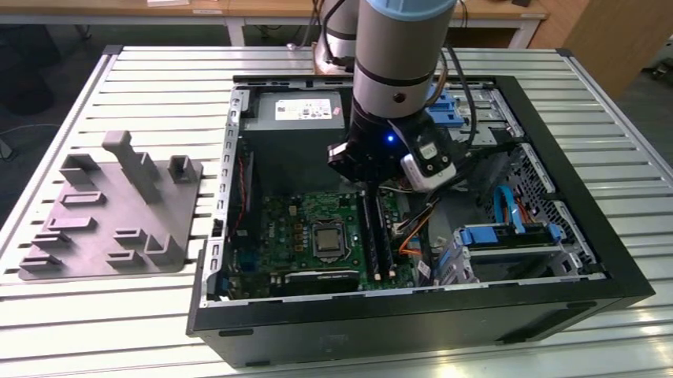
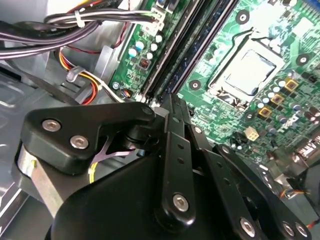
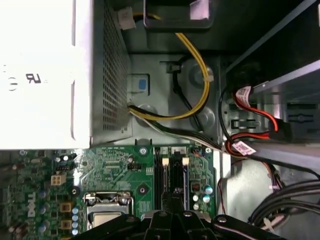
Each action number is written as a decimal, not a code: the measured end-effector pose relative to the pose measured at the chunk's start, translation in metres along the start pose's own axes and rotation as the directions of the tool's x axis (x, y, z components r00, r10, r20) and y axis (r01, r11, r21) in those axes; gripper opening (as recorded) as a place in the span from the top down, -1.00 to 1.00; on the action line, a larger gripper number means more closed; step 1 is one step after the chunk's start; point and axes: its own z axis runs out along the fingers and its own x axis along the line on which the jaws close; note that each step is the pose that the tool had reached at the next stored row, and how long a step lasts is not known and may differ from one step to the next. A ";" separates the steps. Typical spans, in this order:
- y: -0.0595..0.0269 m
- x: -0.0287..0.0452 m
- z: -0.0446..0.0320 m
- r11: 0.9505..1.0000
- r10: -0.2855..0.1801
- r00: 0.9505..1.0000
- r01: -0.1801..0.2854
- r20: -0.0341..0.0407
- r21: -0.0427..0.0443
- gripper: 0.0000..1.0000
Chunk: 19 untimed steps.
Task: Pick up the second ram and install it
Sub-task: 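Press down the second ram until it locks into place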
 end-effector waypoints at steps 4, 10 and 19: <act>0.0033 0.0002 0.0045 1.000 0.000 1.000 0.000 0.000 0.000 0.80; 0.0095 0.0007 0.0111 1.000 0.000 1.000 0.000 0.000 0.000 0.80; 0.0144 0.0015 0.0163 1.000 0.000 1.000 0.000 0.000 0.002 0.80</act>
